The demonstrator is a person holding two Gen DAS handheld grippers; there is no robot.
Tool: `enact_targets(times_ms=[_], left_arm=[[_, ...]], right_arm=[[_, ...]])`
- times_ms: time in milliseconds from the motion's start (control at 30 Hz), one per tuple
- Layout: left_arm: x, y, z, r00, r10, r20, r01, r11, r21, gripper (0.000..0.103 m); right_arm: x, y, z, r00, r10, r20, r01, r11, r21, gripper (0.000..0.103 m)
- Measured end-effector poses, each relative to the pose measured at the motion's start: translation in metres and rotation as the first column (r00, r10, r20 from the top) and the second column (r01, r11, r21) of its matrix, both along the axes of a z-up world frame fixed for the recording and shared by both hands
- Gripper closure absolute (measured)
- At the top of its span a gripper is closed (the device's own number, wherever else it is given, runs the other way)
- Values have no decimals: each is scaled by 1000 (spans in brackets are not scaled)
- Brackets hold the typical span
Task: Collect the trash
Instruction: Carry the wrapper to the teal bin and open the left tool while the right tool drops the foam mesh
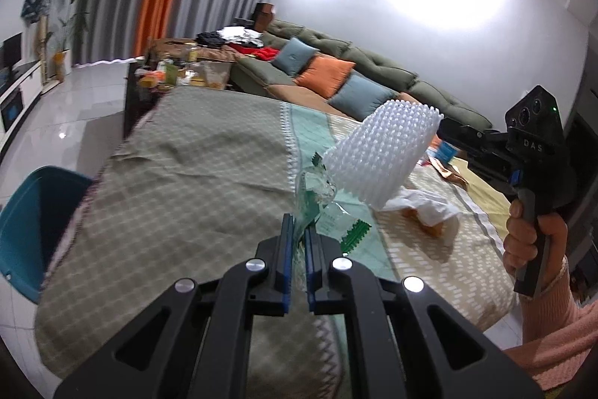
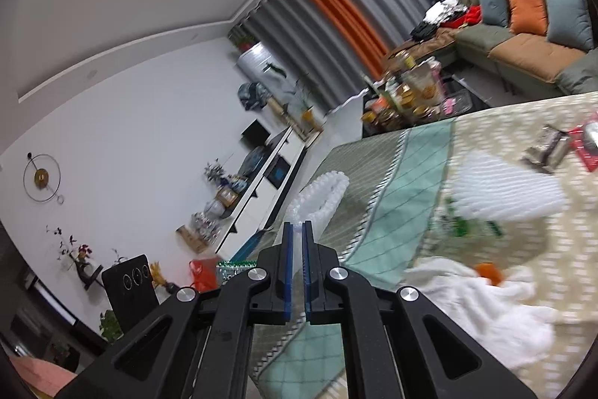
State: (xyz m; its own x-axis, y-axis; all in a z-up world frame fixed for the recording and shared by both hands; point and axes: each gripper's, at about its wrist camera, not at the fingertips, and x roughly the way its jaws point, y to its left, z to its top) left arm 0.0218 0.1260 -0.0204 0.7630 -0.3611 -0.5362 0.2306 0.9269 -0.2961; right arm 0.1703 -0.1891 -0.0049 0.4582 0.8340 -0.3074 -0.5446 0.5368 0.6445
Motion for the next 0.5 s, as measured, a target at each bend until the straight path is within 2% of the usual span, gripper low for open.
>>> enact_targets(times_ms=[200, 500], left_arm=[[-5, 36, 2, 995, 96, 2, -96, 995, 8, 95], [-12, 91, 8, 972, 233, 14, -233, 972, 31, 95]], right_arm=[[13, 48, 0, 997, 76, -7, -76, 997, 6, 98], [28, 111, 0, 985, 173, -21, -172, 985, 12, 98]])
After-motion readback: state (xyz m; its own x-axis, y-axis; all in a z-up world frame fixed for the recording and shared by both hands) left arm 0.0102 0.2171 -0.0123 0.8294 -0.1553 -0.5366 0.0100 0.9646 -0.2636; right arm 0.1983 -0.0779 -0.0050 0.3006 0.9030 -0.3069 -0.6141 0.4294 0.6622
